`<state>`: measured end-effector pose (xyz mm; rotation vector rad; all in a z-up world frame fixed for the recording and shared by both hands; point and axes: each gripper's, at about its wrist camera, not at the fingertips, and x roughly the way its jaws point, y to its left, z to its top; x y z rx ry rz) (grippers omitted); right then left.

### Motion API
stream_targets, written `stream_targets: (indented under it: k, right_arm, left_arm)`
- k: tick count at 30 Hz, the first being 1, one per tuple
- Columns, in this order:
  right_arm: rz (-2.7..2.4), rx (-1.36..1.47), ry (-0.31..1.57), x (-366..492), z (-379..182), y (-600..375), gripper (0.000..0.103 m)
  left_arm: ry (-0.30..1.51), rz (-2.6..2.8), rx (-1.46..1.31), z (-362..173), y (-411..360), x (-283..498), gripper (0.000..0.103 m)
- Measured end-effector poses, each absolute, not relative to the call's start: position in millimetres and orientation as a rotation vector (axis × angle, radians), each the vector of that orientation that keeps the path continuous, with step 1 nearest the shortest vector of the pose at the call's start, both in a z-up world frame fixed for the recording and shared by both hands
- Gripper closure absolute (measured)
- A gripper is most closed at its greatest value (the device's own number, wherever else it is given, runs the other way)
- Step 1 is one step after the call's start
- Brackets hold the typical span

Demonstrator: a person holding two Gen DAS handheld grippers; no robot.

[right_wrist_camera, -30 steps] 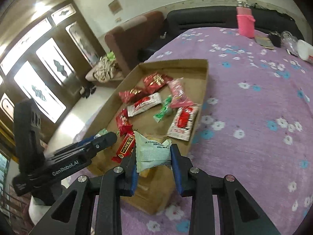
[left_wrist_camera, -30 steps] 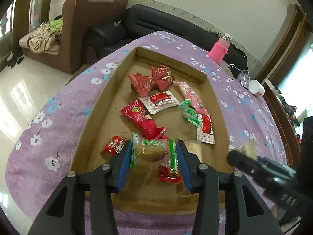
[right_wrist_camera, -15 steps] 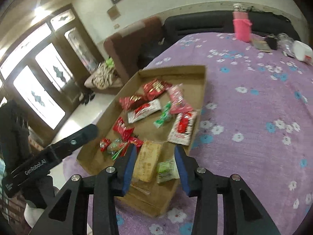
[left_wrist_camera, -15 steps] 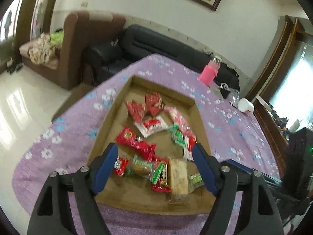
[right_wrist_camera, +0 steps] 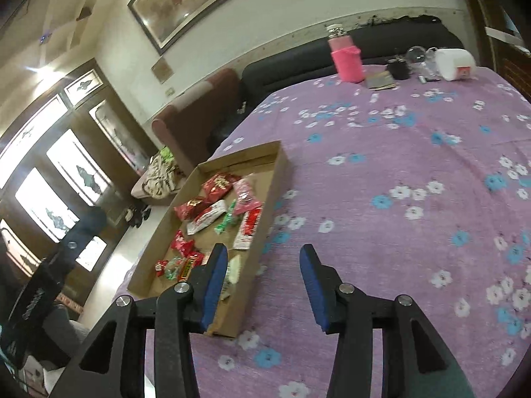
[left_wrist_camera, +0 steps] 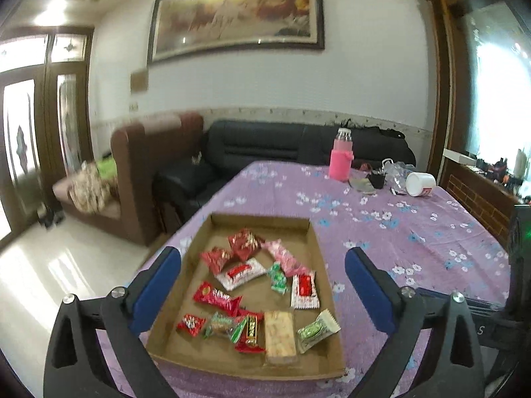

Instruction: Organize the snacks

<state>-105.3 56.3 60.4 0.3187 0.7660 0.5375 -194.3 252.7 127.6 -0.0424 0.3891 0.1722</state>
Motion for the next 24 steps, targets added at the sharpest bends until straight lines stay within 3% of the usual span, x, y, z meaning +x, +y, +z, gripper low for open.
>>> stream_targets:
  k: [8, 24]
  right_arm:
    - [0.468, 0.316, 0.715, -123.3, 63.3, 27.2, 0.049]
    - [0.391, 0.21, 0.64, -145.9, 66.7, 27.3, 0.049]
  left_arm:
    - [0.245, 0.209, 0.035, 145.5, 216.8, -218.0, 0.0]
    - [0.151, 0.286, -0.008, 146.2, 215.3, -236.7, 0.0]
